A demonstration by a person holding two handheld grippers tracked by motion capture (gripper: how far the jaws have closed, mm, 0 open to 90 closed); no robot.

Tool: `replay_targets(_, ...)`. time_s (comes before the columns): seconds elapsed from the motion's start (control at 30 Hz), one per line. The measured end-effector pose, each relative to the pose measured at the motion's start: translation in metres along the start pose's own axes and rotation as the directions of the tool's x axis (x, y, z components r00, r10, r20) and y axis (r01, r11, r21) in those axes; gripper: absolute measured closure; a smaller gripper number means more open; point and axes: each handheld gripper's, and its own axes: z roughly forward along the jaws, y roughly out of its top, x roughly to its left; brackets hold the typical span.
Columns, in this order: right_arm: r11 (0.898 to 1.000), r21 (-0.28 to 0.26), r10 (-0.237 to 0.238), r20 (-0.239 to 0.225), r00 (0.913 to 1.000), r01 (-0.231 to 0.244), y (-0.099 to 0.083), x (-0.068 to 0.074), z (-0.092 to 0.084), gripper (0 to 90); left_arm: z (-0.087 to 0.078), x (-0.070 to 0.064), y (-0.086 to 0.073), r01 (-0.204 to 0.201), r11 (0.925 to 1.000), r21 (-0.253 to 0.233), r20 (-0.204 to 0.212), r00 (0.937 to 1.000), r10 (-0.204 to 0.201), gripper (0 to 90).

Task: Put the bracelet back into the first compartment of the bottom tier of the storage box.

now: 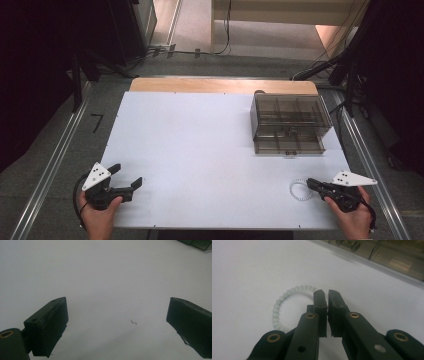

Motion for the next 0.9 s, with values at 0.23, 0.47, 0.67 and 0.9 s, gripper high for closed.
replay_targets(0.23,0.999,-0.039,0.01,0.01,0.9999,-0.01,0.006,0.001,-0.009,83.7,0.0,0.0,0.0,-0.001,1.0,0.0,-0.002,1.0,0.001,4.6)
replay_targets(0.47,0.998,-0.07,0.006,0.015,0.9999,-0.005,0.012,0.001,-0.017,83.7,0.0,0.0,0.0,0.0,1.0,0.006,-0.004,1.0,0.0,4.5)
replay_targets(0.67,0.997,-0.08,0.009,0.011,0.9999,-0.008,0.016,0.001,-0.018,83.7,0.0,0.0,0.0,0.001,1.0,0.006,-0.001,1.0,-0.001,4.5)
replay_targets(0.9,0.996,-0.091,-0.005,0.005,1.0,0.005,0.024,0.003,-0.016,83.7,0.0,0.0,0.0,0.001,1.0,0.008,-0.002,1.0,-0.001,4.5)
